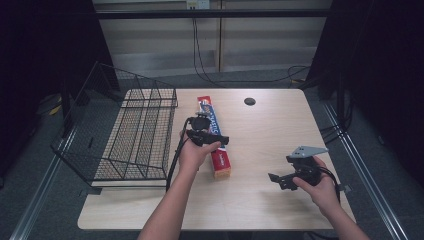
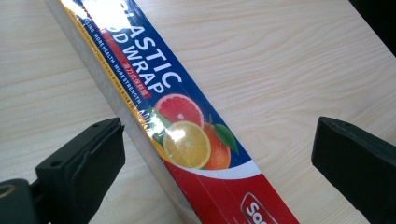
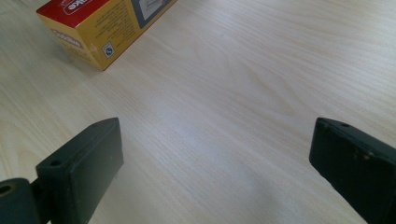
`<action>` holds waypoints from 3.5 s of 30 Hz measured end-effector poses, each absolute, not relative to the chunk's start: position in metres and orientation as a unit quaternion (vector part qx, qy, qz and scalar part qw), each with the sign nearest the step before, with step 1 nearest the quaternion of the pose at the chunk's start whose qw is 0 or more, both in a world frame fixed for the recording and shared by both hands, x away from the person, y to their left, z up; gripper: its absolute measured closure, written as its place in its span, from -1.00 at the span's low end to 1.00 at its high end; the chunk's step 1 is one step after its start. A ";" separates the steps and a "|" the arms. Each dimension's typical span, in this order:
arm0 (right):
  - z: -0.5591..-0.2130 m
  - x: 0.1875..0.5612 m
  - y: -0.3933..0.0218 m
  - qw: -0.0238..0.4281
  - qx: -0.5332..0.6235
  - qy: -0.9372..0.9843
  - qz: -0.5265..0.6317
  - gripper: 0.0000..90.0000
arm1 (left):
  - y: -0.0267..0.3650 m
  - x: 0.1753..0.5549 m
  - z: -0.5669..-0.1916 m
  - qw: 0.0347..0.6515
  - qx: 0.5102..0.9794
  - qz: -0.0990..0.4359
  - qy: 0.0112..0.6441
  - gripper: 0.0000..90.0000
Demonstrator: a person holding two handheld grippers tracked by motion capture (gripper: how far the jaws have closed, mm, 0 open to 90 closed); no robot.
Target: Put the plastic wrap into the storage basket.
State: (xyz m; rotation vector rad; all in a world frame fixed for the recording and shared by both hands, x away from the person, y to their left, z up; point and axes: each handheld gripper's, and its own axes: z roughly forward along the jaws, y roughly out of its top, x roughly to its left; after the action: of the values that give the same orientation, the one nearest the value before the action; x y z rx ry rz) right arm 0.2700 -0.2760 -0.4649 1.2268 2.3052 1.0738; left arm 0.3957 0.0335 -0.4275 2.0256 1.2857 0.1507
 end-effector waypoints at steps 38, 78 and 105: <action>-0.463 0.271 -0.275 0.159 0.426 0.804 0.383 -0.94 | 0.017 0.433 -0.440 0.319 0.769 0.077 0.549 -0.86; -0.461 0.271 -0.276 0.156 0.430 0.799 0.392 -0.94 | 0.022 0.442 -0.451 0.276 0.753 0.037 0.596 -0.28; -0.460 0.271 -0.274 0.155 0.429 0.798 0.395 -0.93 | 0.019 0.448 -0.445 0.211 0.776 0.035 0.593 -0.08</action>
State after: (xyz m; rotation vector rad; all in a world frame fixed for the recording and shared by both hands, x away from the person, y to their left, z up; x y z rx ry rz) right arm 0.2710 -0.2737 -0.4597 1.2304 2.2854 1.1306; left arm 0.4483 0.0188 -0.4447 2.1573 1.6464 0.0977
